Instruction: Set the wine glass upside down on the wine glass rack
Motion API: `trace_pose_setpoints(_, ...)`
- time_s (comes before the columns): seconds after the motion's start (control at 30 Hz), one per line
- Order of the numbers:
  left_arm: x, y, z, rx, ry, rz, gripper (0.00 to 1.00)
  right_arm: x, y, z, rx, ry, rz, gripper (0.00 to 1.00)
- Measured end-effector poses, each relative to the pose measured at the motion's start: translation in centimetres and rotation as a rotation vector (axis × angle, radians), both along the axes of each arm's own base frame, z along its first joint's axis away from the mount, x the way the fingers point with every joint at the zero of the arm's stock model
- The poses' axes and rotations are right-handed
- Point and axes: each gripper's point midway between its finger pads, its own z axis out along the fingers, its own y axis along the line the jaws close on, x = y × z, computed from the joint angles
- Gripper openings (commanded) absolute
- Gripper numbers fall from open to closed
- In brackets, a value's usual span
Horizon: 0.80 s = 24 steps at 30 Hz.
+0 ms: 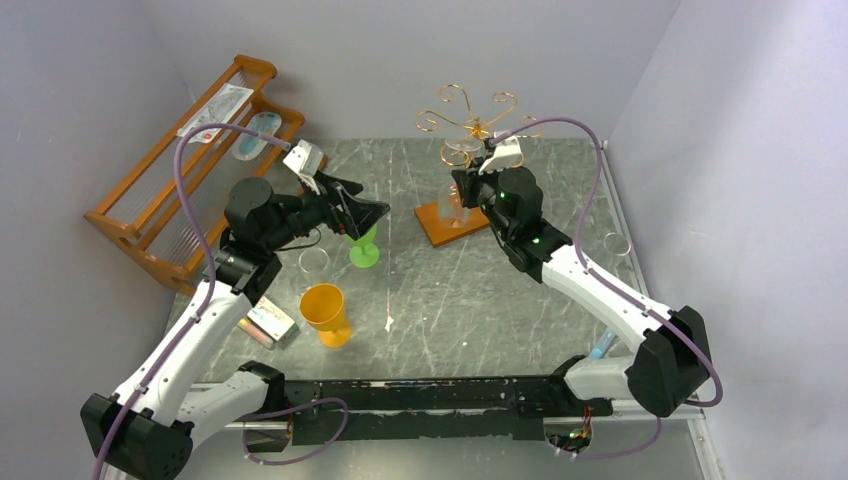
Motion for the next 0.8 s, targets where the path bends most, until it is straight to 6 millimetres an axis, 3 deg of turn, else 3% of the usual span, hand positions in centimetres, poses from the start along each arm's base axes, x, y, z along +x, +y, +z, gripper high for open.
trace_pose_setpoints(0.8,0.2,-0.1,-0.4,-0.003,0.02,0.0,0.97,0.1,1.7,1.0,-0.014,-0.081,0.22,0.0)
